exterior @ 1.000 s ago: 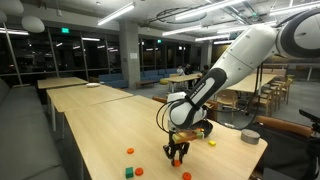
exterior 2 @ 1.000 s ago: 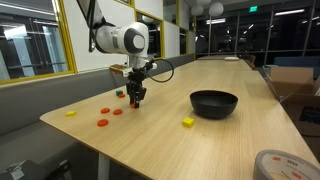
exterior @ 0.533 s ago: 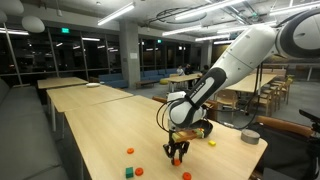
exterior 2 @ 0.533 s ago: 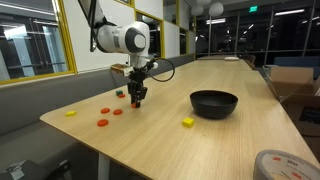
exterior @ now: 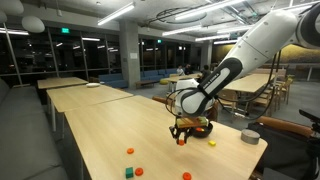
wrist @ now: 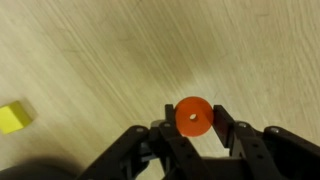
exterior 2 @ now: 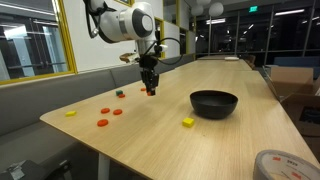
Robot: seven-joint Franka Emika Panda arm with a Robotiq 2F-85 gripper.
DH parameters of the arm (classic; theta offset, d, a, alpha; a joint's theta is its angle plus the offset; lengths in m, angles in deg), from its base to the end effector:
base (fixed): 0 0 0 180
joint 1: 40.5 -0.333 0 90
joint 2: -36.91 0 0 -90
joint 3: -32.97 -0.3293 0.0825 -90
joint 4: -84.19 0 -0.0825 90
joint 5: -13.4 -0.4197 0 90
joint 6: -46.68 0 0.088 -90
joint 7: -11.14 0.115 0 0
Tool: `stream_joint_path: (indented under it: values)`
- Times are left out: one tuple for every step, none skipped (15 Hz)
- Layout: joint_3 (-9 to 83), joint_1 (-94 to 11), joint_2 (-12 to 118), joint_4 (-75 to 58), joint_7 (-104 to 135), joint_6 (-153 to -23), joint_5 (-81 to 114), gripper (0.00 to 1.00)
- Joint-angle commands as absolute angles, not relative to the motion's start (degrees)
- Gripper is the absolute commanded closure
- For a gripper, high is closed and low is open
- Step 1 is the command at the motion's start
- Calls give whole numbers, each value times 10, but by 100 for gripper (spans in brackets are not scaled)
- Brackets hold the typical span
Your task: Put the orange circles into the bowl.
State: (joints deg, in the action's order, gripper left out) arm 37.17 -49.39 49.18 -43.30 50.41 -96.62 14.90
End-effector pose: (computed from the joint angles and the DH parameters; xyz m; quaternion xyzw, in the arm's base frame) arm 0.5777 0.0473 0.2611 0.9575 -0.2862 0.0348 0.0031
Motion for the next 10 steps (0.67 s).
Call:
stream_joint_path:
  values:
    - [401, -483, 436, -463, 598, -972, 224, 76]
    - [407, -475, 431, -460, 617, -968, 247, 76]
    - [412, -467, 427, -458, 634, -965, 267, 76]
    - [417, -457, 428, -449, 649, -961, 283, 76]
    - [420, -448, 429, -442, 662, -957, 298, 76]
    - [424, -440, 434, -432, 675, -953, 314, 76]
    - [428, -432, 439, -423, 691, -949, 328, 76]
    - [431, -425, 444, -415, 703, -946, 338, 76]
    - [435, -418, 452, -403, 718, -940, 346, 76]
    - [437, -410, 460, -393, 726, -936, 348, 76]
